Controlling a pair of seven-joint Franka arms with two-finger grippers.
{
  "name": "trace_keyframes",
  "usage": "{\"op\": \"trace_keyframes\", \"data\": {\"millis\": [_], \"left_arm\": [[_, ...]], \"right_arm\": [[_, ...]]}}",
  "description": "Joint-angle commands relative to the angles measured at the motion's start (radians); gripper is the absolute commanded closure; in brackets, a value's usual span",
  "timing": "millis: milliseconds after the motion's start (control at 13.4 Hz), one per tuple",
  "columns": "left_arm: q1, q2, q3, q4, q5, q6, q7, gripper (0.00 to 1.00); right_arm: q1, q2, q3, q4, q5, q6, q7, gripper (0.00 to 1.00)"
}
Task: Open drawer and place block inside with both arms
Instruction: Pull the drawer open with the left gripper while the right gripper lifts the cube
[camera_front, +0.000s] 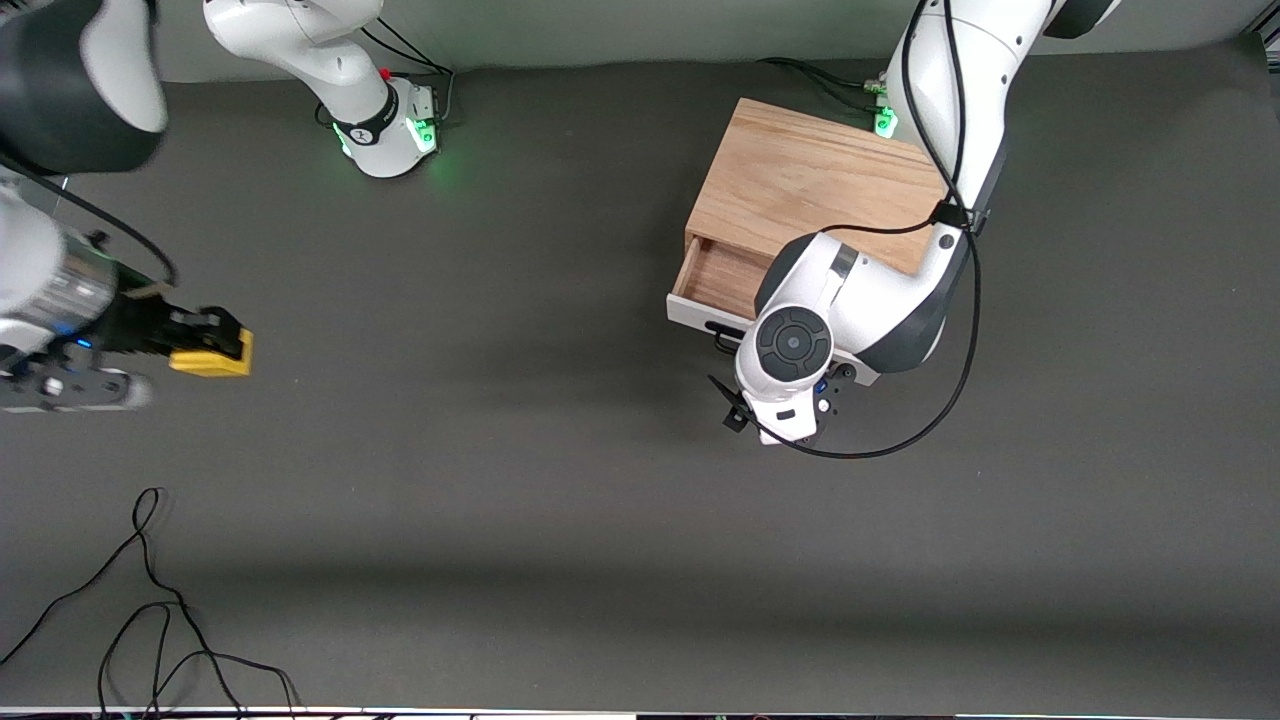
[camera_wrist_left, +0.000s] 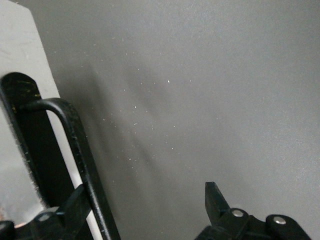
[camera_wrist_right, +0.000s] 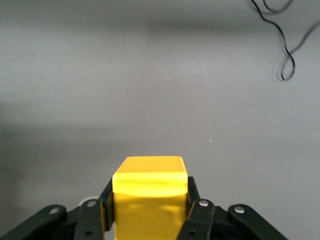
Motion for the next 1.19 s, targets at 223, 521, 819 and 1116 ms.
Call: {"op": "trace_keyframes", "data": {"millis": [223, 521, 819, 1116], "left_arm": [[-0.006, 0.024, 0.002, 0.05, 0.063, 0.07, 0.013, 0.0], [-0.004, 0.019, 0.0, 0.093, 0.083, 0.067, 0.015, 0.0], [0.004, 0.004, 0.002, 0.137, 0.085, 0.044, 0.012, 0.0], [0.062, -0.109, -0.002, 0.212, 0.075, -0.198, 0.103, 0.0]], "right_arm": [[0.011, -0.222, -0.08, -0.304, 0.016, 0.094, -0.022, 0.73], [0.012, -0.255, -0.104, -0.346, 0.006, 0.114, -0.008, 0.73], [0.014, -0.256, -0.104, -0.349, -0.001, 0.111, 0.027, 0.74], [0.012, -0.26, -0.153, -0.346, -0.037, 0.113, -0.029, 0.74]]}}
